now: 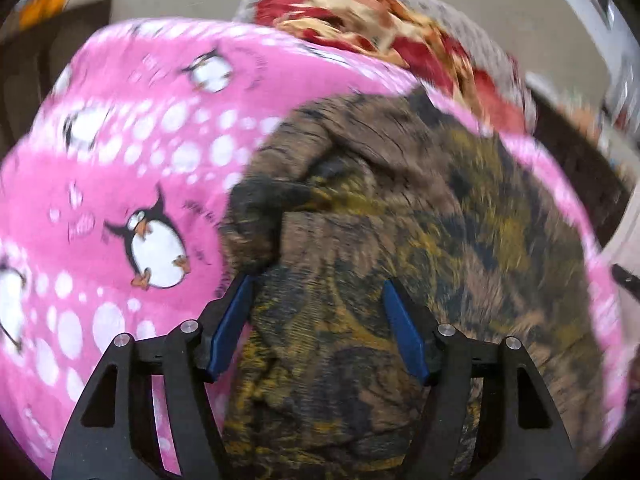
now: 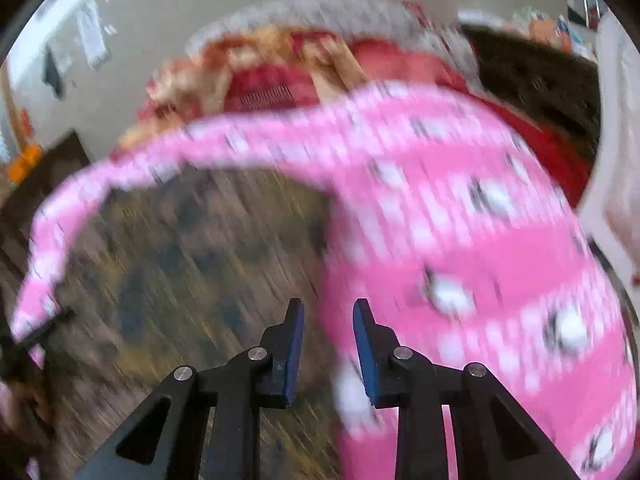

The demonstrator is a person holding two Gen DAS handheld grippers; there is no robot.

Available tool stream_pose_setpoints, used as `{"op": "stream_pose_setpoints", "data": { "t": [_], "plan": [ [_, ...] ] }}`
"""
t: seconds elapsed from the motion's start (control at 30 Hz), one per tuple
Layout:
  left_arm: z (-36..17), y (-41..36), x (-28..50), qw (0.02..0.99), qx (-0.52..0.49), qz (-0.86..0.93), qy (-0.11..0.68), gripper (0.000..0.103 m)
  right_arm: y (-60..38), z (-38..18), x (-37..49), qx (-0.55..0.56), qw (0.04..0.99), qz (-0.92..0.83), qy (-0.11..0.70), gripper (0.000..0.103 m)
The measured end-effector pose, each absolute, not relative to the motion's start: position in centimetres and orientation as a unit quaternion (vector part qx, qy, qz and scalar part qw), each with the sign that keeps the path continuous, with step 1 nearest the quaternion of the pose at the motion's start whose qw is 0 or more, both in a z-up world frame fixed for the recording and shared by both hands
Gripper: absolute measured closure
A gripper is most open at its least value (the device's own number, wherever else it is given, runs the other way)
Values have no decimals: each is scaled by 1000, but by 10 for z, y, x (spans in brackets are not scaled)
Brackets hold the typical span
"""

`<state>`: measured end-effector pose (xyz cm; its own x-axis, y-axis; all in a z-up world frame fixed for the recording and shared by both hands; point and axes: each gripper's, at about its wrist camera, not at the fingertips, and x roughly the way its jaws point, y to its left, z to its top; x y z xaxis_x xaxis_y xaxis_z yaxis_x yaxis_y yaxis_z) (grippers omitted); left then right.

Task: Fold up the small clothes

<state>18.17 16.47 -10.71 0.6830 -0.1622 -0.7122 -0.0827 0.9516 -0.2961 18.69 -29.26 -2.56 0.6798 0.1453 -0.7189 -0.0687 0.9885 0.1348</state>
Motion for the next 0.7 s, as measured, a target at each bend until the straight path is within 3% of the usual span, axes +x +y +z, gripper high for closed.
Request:
{"op": "stream_pose_setpoints", "data": {
  "t": [0.13,0.3,0.7],
  "plan": [
    [-106,150,184,907,-115,-1,405,36,-261,-27,235,12,916,107,387,78],
    [-109,142,189,907,-100,6,409,35,-268,-100,274,15,890,57,452,79],
    [-111,143,193,906,-100,9,411,35,-269,-86,266,26,888,52,457,77]
  ]
}}
